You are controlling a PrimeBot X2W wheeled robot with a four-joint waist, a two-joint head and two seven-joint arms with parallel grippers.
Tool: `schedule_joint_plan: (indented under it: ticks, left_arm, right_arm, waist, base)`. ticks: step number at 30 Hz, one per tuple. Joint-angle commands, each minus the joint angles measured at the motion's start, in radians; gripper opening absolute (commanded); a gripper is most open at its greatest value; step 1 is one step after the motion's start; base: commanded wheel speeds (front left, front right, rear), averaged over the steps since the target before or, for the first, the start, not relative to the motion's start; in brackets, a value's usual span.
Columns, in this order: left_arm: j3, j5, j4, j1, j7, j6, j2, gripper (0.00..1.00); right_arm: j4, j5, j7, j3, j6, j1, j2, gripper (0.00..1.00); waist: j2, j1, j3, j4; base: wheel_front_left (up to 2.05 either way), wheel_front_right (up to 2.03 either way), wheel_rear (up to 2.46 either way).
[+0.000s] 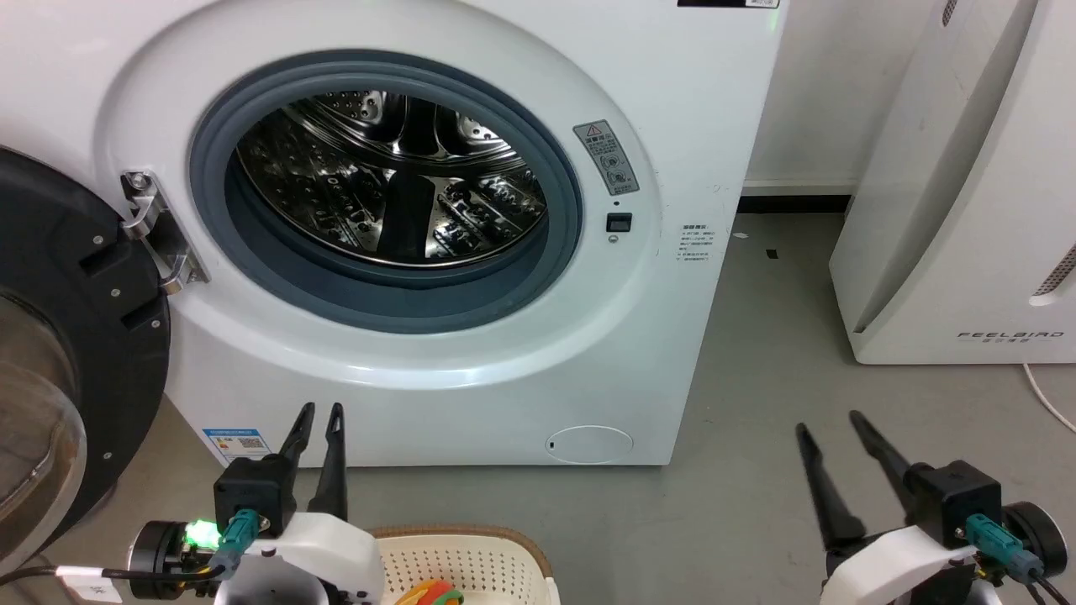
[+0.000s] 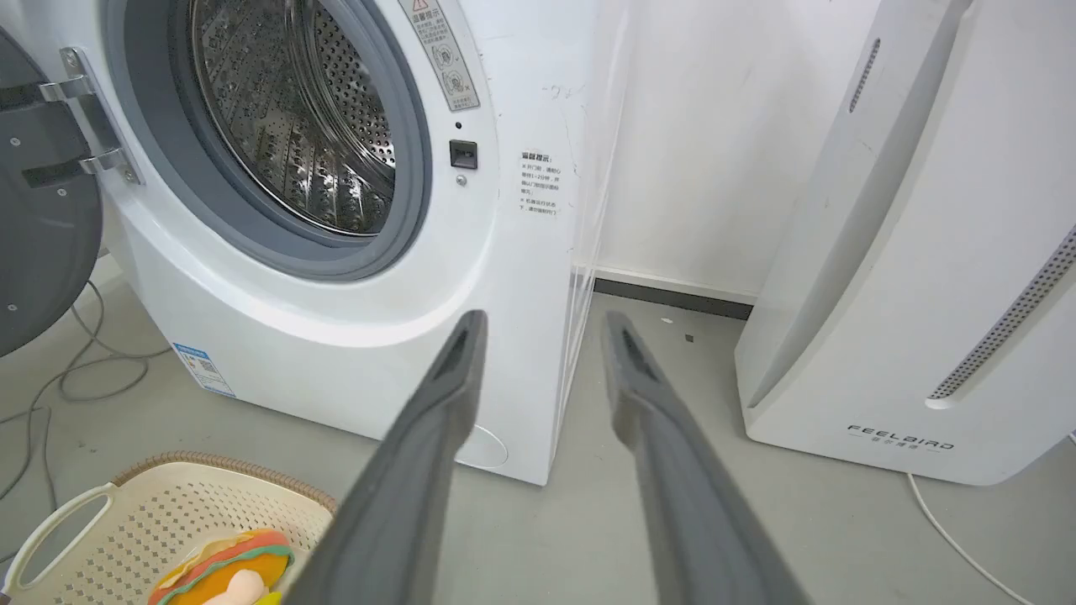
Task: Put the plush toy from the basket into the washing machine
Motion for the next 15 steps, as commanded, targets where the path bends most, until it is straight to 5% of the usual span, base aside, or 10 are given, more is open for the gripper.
schedule_joint_plan:
  ticks: [1,15]
  left_arm:
    - [-0.001,-0.001,0.001,0.0,-0.002,0.001,0.0,1.0]
    - [-0.022,-0.025,0.034,-0.004,-0.031,0.011,0.0,1.0]
  right_arm:
    - [0.0,0.001,-0.002,-0.001,0.0,0.0,0.0,1.0]
    - [-0.009,0.016,-0.031,-0.026,0.0,0.003,0.0,1.0]
  waist:
    - [0.0,0.0,0.0,0.0]
    - [0.0,0.0,0.018,-0.003]
  base:
    - [0.0,0.0,0.0]
    - [0.0,0.0,0.0]
